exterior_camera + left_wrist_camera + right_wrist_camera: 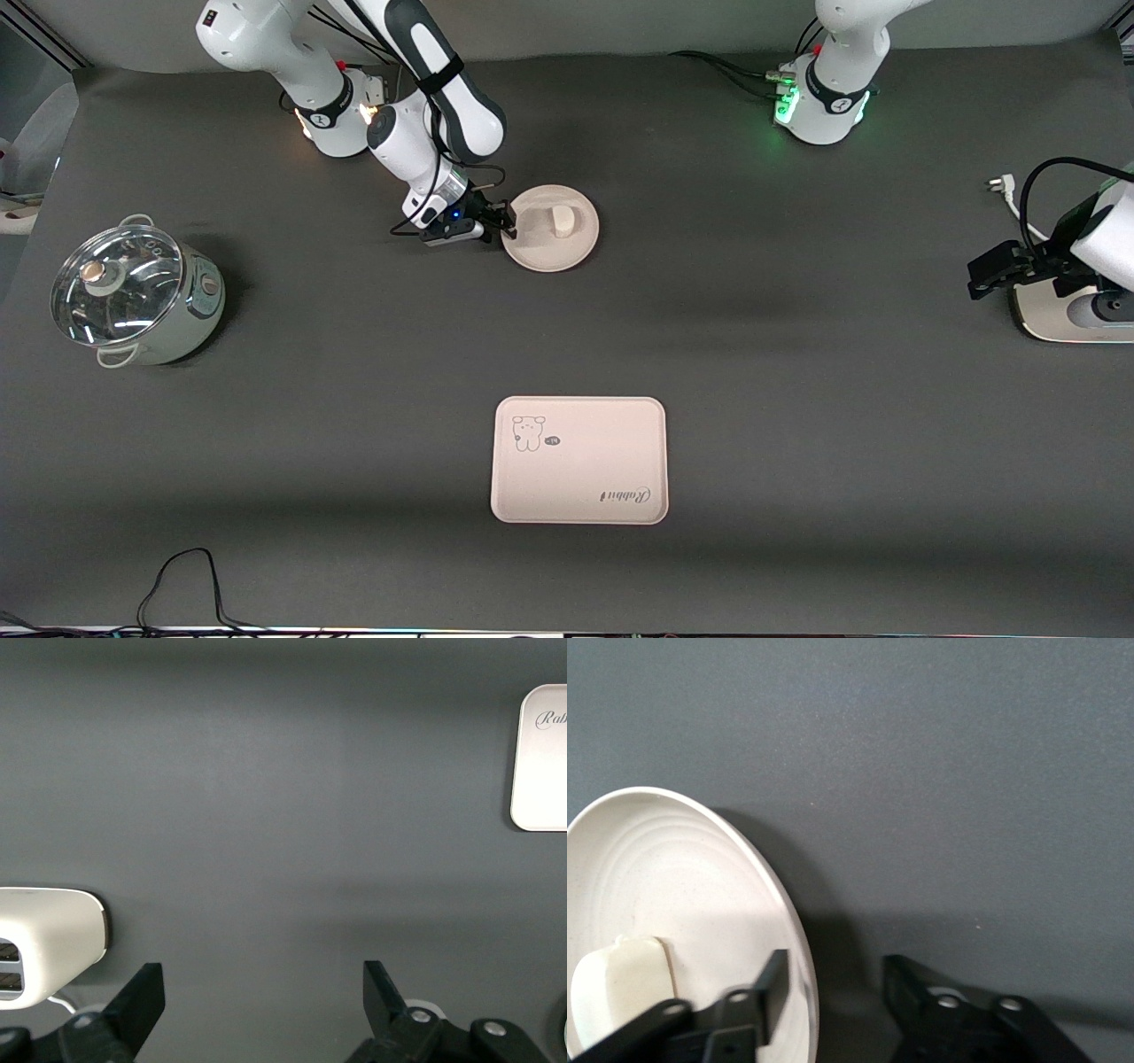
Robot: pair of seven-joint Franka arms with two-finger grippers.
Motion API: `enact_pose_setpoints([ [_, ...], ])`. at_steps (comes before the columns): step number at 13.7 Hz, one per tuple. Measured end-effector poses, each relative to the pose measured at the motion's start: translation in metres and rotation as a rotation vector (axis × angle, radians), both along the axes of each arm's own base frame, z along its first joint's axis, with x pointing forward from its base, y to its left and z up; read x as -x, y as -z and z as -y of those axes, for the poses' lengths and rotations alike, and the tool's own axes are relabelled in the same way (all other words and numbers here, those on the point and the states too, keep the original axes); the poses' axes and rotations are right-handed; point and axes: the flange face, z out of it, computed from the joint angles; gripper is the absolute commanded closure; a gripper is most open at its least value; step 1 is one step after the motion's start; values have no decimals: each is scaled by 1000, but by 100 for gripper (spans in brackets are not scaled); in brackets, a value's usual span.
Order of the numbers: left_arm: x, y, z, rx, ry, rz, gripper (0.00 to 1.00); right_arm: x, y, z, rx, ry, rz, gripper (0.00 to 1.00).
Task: Place bun in plate and plate on tray
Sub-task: 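Grasp the plate rim with the right gripper, then carry the plate with the right gripper over the white tray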
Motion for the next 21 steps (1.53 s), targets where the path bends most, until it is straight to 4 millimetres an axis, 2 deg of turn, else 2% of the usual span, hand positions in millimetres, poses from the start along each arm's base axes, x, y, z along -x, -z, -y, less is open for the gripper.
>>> enact_pose_setpoints([
  [3, 0, 2, 0, 0, 0, -4, 0, 0, 0, -1, -1, 1, 0, 87],
  [4, 0, 2, 0, 0, 0, -5, 0, -1, 0, -1, -2, 2, 1, 97],
  [5, 0, 2, 0, -1, 0, -6, 0, -1, -1, -2, -4, 3, 1, 100],
  [11, 0, 2, 0, -1, 0, -6, 0, -3, -5, -4, -17, 8, 7, 100],
  [13, 0, 3, 0, -1, 0, -7, 0, -10, -7, -3, -22, 22, 14, 100],
  [17, 1, 3, 0, -1, 0, -8, 0, -51, -17, 9, -80, 105, 22, 100],
  [19, 1, 4, 0, -1, 0, -9, 0, -79, -24, 18, -101, 109, 43, 100],
  [21, 1, 4, 0, -1, 0, -10, 0, -106, -35, 16, -126, 92, 49, 100],
])
